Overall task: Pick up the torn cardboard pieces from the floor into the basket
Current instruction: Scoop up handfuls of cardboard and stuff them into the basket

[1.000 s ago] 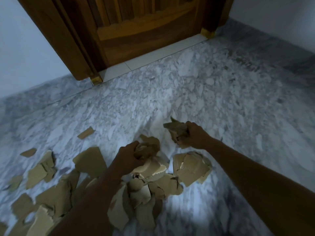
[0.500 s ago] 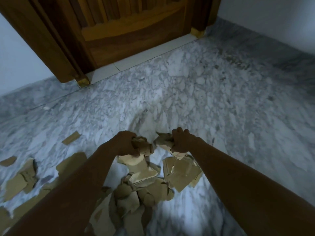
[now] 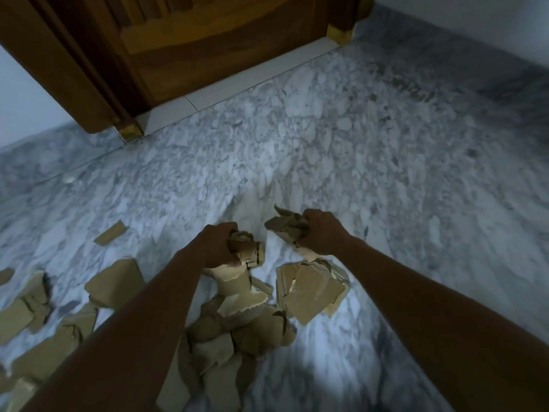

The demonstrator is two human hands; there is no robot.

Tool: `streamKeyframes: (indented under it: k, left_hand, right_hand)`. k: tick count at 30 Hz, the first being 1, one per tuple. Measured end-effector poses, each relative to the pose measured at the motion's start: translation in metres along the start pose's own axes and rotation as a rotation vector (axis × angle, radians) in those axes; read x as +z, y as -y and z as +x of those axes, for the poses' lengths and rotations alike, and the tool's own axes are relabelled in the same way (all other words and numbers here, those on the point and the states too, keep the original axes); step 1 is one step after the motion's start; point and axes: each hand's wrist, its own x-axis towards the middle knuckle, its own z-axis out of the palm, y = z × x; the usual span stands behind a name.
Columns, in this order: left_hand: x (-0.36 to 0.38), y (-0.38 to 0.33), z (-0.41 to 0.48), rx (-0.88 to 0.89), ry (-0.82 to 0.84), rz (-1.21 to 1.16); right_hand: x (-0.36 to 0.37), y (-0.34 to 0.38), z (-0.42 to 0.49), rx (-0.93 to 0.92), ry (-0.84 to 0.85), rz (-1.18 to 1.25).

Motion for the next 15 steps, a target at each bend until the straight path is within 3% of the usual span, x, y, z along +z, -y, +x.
streamKeyframes:
  k: [3, 7, 15]
  left_hand:
    - [0.000, 0.000, -0.008, 0.001, -0.051, -0.041]
    - [-0.008, -0.013, -0.021, -0.026, -0.173, -0.141]
    - [-0.033, -0.046, -0.052, 0.061, -0.173, -0.177]
  right_hand:
    - [-0.040, -0.004, -0.027, -0.085, 0.131, 0.009]
    - [-0.040, -0.003, -0.058, -0.199, 0.376, -0.264]
    - [0.021, -0.003, -0.085, -0.273, 0.205, -0.530]
